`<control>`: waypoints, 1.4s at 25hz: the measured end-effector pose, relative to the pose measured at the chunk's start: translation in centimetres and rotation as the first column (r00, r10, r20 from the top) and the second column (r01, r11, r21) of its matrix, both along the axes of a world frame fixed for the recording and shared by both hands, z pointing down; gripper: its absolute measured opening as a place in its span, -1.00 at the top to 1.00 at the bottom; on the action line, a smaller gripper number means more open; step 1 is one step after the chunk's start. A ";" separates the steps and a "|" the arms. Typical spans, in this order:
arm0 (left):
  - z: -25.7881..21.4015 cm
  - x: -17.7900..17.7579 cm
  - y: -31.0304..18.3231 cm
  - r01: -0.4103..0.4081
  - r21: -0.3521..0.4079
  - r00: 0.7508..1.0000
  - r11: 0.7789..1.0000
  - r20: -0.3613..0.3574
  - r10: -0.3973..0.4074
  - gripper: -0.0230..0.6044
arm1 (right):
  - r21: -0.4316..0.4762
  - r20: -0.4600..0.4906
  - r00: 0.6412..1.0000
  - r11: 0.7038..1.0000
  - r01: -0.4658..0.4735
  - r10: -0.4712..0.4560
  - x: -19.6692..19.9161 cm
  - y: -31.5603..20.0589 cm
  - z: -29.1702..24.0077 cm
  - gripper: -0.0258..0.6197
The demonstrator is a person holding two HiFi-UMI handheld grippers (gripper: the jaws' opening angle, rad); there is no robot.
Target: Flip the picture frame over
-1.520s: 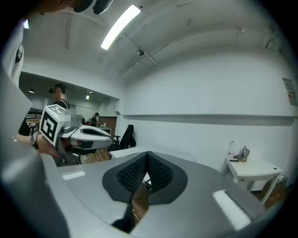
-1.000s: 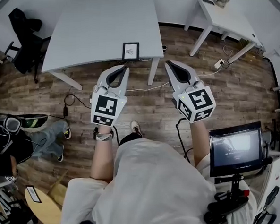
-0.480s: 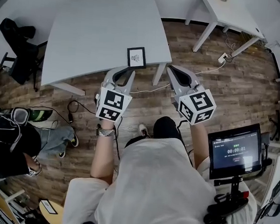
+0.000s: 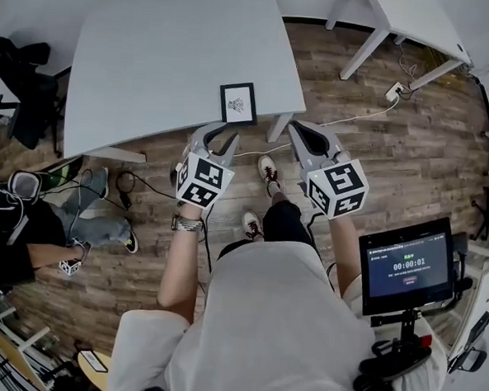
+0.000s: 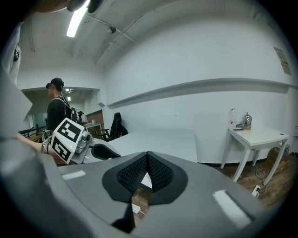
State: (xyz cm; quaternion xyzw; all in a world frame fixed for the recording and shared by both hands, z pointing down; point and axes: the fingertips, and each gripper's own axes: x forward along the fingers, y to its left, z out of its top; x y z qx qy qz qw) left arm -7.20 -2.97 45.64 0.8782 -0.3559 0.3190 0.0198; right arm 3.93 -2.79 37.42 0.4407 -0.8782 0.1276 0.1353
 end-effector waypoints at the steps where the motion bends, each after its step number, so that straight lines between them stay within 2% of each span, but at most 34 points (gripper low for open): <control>1: 0.9 0.1 -0.5 -0.007 -0.007 1.000 1.000 0.023 0.008 0.61 | -0.015 0.005 1.000 1.000 0.005 -0.005 0.1 -0.8 0.8 0.91; 7: 7.9 -0.5 -5.3 -0.040 -0.079 0.989 0.996 0.139 0.051 0.57 | -0.129 0.021 1.000 0.991 0.024 -0.021 -0.6 -6.8 7.9 0.91; 10: 9.1 -0.8 -5.0 -0.059 -0.096 0.973 0.994 0.215 0.079 0.56 | -0.170 0.027 0.999 0.985 0.043 -0.039 -1.1 -6.3 9.1 0.80; 15: 10.9 -0.5 -4.0 -0.096 -0.124 0.936 0.988 0.326 0.132 0.56 | -0.231 0.028 0.999 0.972 0.031 -0.026 -0.7 -4.4 10.7 0.80; 18: 11.9 -0.1 -3.3 -0.120 -0.131 0.907 0.984 0.388 0.162 0.56 | -0.272 0.030 1.000 0.962 0.010 -0.002 -0.2 -3.1 11.9 0.80; 22: 13.7 0.3 -2.9 -0.183 -0.128 0.847 0.975 0.483 0.222 0.51 | -0.299 0.032 0.999 0.954 -0.006 0.016 0.1 -2.8 12.8 0.80; 24: 15.5 0.3 -3.5 -0.197 -0.135 0.828 0.971 0.507 0.238 0.50 | -0.314 0.031 0.999 0.949 -0.004 0.015 0.1 -3.5 14.0 0.81; 32: 20.5 0.6 -5.7 -0.202 -0.092 0.760 0.975 0.614 0.215 0.42 | -0.363 0.031 0.999 0.931 0.018 -0.007 0.5 -5.0 18.7 0.84; 35: 20.7 0.8 -6.2 -0.212 -0.060 0.736 0.975 0.647 0.199 0.40 | -0.370 0.035 0.999 0.929 0.019 -0.007 0.7 -5.2 18.9 0.84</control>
